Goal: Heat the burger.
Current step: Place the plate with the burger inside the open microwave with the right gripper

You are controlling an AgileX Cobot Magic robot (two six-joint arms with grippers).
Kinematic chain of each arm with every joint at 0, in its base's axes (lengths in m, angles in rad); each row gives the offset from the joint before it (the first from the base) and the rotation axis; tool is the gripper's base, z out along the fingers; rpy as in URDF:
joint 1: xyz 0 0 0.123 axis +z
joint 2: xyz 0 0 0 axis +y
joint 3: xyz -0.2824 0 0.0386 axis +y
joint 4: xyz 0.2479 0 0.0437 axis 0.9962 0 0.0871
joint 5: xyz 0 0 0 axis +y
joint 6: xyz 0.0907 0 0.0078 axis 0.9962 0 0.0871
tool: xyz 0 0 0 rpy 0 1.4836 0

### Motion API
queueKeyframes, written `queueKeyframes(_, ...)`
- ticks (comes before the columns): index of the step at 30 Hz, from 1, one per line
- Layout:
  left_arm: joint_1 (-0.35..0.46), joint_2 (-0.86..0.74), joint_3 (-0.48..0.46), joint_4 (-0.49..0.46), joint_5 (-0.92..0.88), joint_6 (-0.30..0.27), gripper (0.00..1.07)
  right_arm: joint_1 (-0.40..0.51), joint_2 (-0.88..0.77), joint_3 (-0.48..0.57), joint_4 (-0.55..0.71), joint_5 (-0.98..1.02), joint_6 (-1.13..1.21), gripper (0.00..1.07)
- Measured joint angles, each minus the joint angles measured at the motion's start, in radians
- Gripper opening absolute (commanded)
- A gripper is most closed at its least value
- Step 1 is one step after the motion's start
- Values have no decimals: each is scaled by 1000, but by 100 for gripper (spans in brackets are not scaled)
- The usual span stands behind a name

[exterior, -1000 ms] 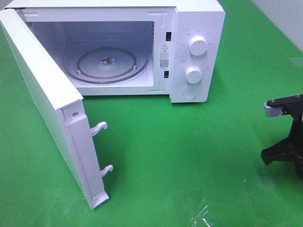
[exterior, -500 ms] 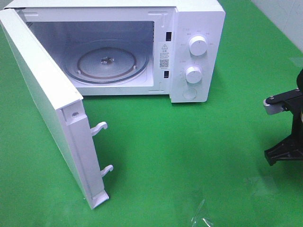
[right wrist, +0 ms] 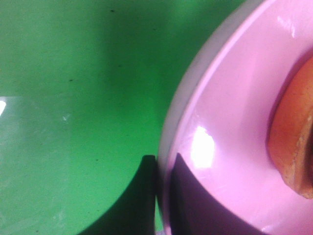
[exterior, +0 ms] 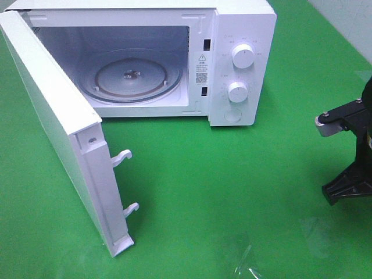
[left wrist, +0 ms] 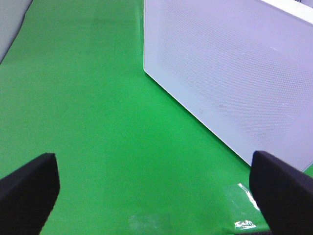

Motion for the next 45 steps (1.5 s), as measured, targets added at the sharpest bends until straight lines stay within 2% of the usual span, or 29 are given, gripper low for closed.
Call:
queueKeyframes(3, 0, 0, 0, 0, 0, 0, 98, 55, -26, 14, -1, 5, 0, 0)
queueKeyframes(8, 0, 0, 0, 0, 0, 0, 98, 97, -44, 44, -2, 4, 0, 0)
queueKeyframes(10, 0, 0, 0, 0, 0, 0, 98, 157, -75, 85, 9, 5, 2, 0)
queueKeyframes(19, 0, 0, 0, 0, 0, 0, 98, 285, -155, 146, 9, 16, 19, 0)
queueKeyframes(24, 0, 0, 0, 0, 0, 0, 98, 339, -184, 153, 10, 28, 21, 0)
queueKeyframes(27, 0, 0, 0, 0, 0, 0, 98, 412, -211, 154, 9, 35, 21, 0)
queueKeyframes(36, 0, 0, 0, 0, 0, 0, 98, 555, -217, 154, 10, 64, 25, 1)
queueKeyframes(45, 0, 0, 0, 0, 0, 0, 98, 654, -217, 154, 10, 65, 25, 1)
